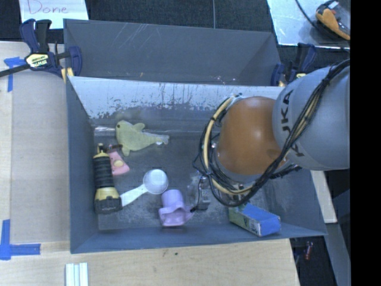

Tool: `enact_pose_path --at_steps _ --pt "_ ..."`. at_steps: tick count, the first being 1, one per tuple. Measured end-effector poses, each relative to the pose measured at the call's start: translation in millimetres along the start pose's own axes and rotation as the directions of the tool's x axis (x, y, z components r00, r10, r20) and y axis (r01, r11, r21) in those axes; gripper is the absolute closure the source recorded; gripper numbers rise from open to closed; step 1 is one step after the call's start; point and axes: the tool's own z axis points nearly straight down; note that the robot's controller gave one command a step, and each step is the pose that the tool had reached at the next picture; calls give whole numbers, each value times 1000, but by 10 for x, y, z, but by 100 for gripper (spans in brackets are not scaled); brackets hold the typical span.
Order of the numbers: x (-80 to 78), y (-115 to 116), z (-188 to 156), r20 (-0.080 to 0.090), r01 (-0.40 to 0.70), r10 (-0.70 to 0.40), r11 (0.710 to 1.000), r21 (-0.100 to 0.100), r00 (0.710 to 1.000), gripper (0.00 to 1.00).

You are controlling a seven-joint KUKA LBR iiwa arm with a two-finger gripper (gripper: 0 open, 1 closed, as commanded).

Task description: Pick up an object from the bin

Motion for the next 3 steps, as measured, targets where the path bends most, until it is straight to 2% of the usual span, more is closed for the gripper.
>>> enact_pose_path --at_steps 1,2,3 --pt "0 0 0 0 0 0 1000 0 1000 100" --pt "-84 480 452 -3 -43 43 999 -1 999 0" --pt "-92 467 444 -1 -44 44 999 0 999 0"
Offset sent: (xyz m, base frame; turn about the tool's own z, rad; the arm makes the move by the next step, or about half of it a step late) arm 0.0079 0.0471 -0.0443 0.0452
